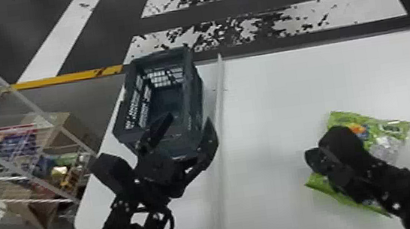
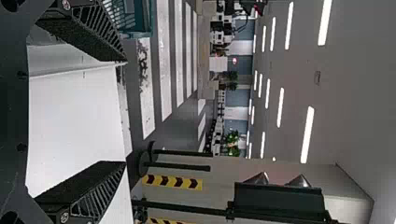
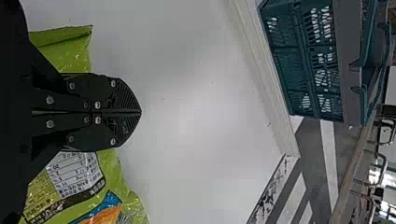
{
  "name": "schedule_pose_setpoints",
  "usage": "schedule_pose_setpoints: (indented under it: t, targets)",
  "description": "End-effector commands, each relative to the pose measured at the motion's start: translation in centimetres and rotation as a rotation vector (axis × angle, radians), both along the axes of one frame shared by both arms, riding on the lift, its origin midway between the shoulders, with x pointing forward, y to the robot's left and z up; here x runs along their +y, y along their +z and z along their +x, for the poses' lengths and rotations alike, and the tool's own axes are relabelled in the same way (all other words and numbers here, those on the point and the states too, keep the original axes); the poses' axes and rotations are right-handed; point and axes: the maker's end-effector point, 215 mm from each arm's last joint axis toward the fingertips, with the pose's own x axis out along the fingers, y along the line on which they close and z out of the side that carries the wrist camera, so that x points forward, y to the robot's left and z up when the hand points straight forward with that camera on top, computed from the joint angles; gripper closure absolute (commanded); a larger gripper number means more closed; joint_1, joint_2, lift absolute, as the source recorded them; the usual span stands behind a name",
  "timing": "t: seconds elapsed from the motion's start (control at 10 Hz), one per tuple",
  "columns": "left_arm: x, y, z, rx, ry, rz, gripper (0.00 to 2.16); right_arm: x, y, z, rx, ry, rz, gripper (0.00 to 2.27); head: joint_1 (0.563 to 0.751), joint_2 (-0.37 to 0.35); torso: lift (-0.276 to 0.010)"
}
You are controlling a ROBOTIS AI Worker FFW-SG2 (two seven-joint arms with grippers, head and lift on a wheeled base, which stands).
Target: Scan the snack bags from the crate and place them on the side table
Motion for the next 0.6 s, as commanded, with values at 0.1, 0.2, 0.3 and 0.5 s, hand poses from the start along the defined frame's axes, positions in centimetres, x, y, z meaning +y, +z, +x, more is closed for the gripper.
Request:
schedule_pose_setpoints:
  t: [0.1,0.2,0.3,0.5]
  targets:
    - [-0.1,-0.4,0.0,0.008,-0.001,-0.001,0.08,-1.6,-0.4,-0.2,0.006,-0.008,-0.024,2.24,0.695,0.261,-0.094]
    - [-0.1,-0.5,0.0,0.009,0.001,0.0,0.08,-2.0,-0.4,-0.5,0.007,-0.004,-0.029,2.24,0.695,0.251,-0.094]
    - [-0.1,-0.5,0.1,0.009,0.0,-0.001,0.08,-2.5,-0.4,-0.8,0.009,-0.004,-0.033,2.24,0.695,0.244,-0.094]
    - [-0.1,-0.7,0.0,0.015,-0.002,-0.002,0.08,-3.9,-0.6,-1.0,0.012,-0.012,-0.053,2.24,0.695,0.231,-0.094]
